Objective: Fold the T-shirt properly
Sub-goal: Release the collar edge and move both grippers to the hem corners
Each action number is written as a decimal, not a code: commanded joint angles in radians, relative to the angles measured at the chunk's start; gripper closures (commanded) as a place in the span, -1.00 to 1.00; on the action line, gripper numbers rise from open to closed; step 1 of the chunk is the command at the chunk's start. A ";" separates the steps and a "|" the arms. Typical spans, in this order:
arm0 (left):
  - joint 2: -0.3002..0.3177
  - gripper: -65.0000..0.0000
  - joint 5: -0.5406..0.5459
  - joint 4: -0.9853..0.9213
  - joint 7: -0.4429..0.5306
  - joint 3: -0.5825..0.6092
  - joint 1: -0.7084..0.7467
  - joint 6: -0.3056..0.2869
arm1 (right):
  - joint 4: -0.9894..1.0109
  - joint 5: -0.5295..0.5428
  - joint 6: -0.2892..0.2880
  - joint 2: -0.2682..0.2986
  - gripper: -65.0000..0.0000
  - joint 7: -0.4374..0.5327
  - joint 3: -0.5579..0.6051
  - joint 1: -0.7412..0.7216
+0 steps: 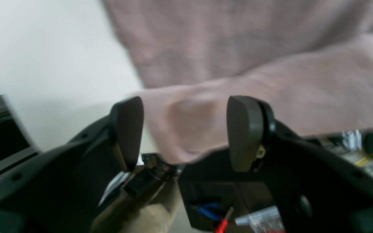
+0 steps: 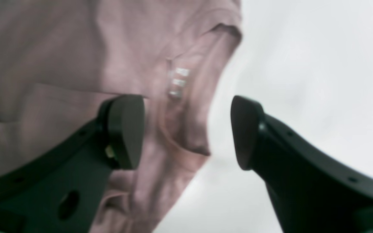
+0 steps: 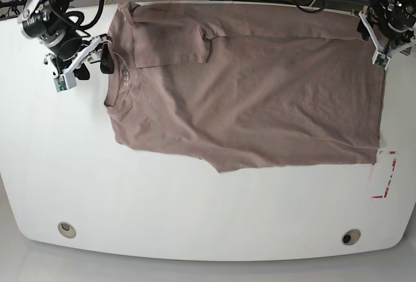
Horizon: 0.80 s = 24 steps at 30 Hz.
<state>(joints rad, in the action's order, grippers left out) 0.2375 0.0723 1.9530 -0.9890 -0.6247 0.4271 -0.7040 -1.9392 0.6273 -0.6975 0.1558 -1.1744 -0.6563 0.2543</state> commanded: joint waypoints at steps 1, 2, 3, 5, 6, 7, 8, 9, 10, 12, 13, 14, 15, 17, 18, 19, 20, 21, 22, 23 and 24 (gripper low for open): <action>0.018 -0.16 0.007 0.018 0.017 -0.007 -0.046 0.006 | 0.021 -0.027 -0.001 0.012 -0.23 0.015 0.028 -0.072; 0.018 -0.16 0.007 0.019 0.017 -0.013 -0.060 0.006 | 0.034 -0.045 -0.001 0.012 -0.23 0.015 0.034 -0.095; 0.018 -0.16 0.007 0.019 0.017 -0.025 -0.080 0.006 | 0.059 -0.070 -0.001 0.012 -0.23 0.015 0.042 -0.126; 0.018 -0.16 0.005 0.016 0.015 -0.044 -0.142 0.006 | 0.133 -0.123 -0.001 0.012 -0.23 0.015 0.048 -0.200; 0.018 -0.16 0.005 0.016 0.014 -0.048 -0.170 0.006 | 0.163 -0.143 -0.001 0.012 -0.23 0.015 0.051 -0.232; 0.018 -0.16 0.004 0.015 0.014 -0.051 -0.193 0.006 | 0.202 -0.162 -0.001 0.012 -0.23 0.017 0.060 -0.269; 0.018 -0.16 0.004 0.015 0.014 -0.056 -0.211 0.006 | 0.235 -0.179 -0.001 0.015 -0.23 0.018 0.063 -0.298; 0.018 -0.16 0.004 0.015 0.015 -0.062 -0.231 0.006 | 0.271 -0.194 -0.001 0.021 -0.23 0.020 0.065 -0.327; 0.018 -0.16 0.004 0.015 0.015 -0.067 -0.247 0.006 | 0.300 -0.205 -0.001 0.031 -0.23 0.021 0.065 -0.350; 0.018 -0.16 0.004 0.015 0.017 -0.076 -0.291 0.006 | 0.376 -0.218 -0.001 0.044 -0.23 0.035 0.068 -0.407; 0.016 -0.16 0.004 0.015 0.017 -0.077 -0.314 0.006 | 0.419 -0.226 -0.001 0.052 -0.23 0.046 0.068 -0.436; 0.015 -0.15 0.004 0.015 0.017 -0.074 -0.336 0.006 | 0.475 -0.234 -0.001 0.052 -0.23 0.063 0.069 -0.468; 0.015 -0.13 0.004 0.013 0.017 -0.071 -0.351 0.006 | 0.525 -0.235 -0.001 0.061 -0.23 0.081 0.069 -0.493; 0.015 -0.12 0.004 0.012 0.017 -0.067 -0.373 0.006 | 0.599 -0.235 -0.001 0.083 -0.23 0.107 0.071 -0.525; 0.013 -0.13 0.005 0.006 0.017 -0.067 -0.388 0.006 | 0.650 -0.235 -0.001 0.089 -0.23 0.126 0.082 -0.545; 0.013 -0.13 0.005 -0.002 0.017 -0.067 -0.402 0.016 | 0.688 -0.234 -0.001 0.097 -0.23 0.139 0.097 -0.560; 0.013 -0.13 0.005 -0.016 0.017 -0.067 -0.419 0.034 | 0.731 -0.229 -0.001 0.103 -0.23 0.158 0.117 -0.576; 0.013 -0.13 0.005 -0.037 0.017 -0.071 -0.437 0.051 | 0.768 -0.231 -0.001 0.103 -0.23 0.178 0.137 -0.588; 0.013 -0.13 0.005 -0.062 0.018 -0.074 -0.454 0.066 | 0.798 -0.231 -0.001 0.103 -0.23 0.198 0.151 -0.596; 0.013 -0.13 0.005 -0.085 0.018 -0.076 -0.472 0.082 | 0.823 -0.231 -0.001 0.103 -0.23 0.213 0.166 -0.602; 0.013 -0.13 0.005 -0.116 0.023 -0.076 -0.492 0.102 | 0.846 -0.231 -0.001 0.103 -0.23 0.230 0.180 -0.609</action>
<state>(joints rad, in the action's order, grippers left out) 0.2359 0.0757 1.8641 -0.9878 -0.6952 -0.0380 -0.6304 -1.1091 0.3721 -0.6914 0.2489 -0.9787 -0.4911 -0.3206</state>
